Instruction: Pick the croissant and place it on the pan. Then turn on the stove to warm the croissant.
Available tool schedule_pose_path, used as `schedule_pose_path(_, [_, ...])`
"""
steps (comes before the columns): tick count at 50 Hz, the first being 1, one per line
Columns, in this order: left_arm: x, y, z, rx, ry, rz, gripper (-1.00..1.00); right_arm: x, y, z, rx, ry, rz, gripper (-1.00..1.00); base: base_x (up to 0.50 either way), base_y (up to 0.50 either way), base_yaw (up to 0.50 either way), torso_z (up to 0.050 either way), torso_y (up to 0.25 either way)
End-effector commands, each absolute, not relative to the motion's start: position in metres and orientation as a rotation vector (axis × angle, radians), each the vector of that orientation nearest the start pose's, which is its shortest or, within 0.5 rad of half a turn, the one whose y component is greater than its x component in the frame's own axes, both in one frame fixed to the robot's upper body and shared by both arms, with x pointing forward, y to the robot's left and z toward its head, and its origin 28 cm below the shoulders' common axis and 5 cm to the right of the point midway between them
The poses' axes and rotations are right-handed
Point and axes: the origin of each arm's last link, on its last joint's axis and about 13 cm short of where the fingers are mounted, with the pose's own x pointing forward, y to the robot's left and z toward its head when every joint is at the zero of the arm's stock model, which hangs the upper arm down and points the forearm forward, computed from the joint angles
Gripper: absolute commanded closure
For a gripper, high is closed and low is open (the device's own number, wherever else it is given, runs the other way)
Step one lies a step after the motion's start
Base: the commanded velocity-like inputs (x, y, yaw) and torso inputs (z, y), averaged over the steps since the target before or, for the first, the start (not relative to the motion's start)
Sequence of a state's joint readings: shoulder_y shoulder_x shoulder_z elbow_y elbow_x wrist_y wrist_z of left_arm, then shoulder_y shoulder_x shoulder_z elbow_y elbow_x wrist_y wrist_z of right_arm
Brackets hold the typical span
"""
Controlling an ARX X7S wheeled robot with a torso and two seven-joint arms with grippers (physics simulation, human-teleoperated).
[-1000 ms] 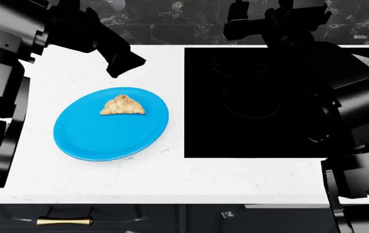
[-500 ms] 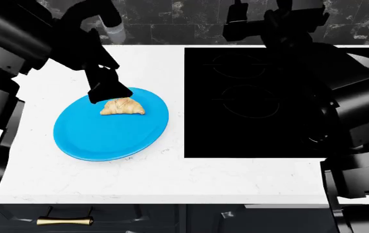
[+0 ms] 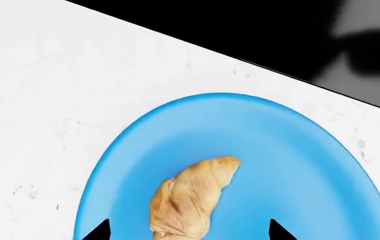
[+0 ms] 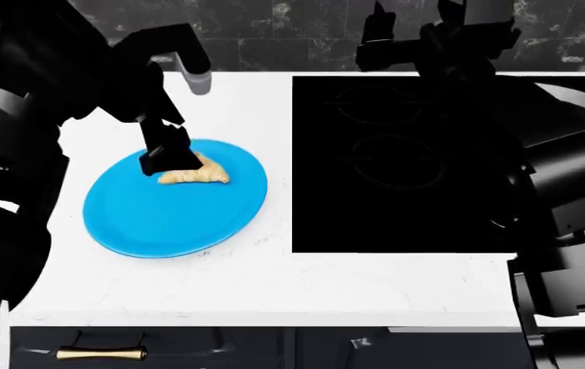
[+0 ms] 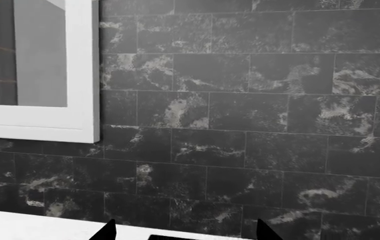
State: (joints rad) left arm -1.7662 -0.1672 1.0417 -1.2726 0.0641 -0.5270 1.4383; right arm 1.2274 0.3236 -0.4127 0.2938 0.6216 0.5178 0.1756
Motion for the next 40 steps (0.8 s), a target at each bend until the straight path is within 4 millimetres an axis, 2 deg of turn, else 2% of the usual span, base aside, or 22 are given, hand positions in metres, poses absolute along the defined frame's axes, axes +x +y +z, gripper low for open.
schedule_pose_path(1, [0.417,0.284,0.362,0.757,0.809,-0.901,-1.00,0.380,-0.116,0.292,-0.008,-0.258,0.161,-1.00,0.12,0.00,0.00,0.000,0.000])
schedule_pose_path(19, [0.420,0.282,0.356,0.808,0.838,-0.928,-1.00,0.380,-0.114,0.295,-0.010,-0.273,0.171,-1.00,0.15,0.00,0.00,0.000,0.000])
schedule_pose_path(32, [0.425,0.277,0.338,0.817,0.892,-0.983,-1.00,0.378,-0.114,0.294,-0.007,-0.280,0.174,-1.00,0.00,0.00,0.00,0.000,0.000])
schedule_pose_path(40, [0.425,0.277,0.338,0.810,0.897,-0.992,-1.00,0.378,-0.114,0.292,-0.006,-0.274,0.173,-1.00,0.00,0.00,0.00,0.000,0.000])
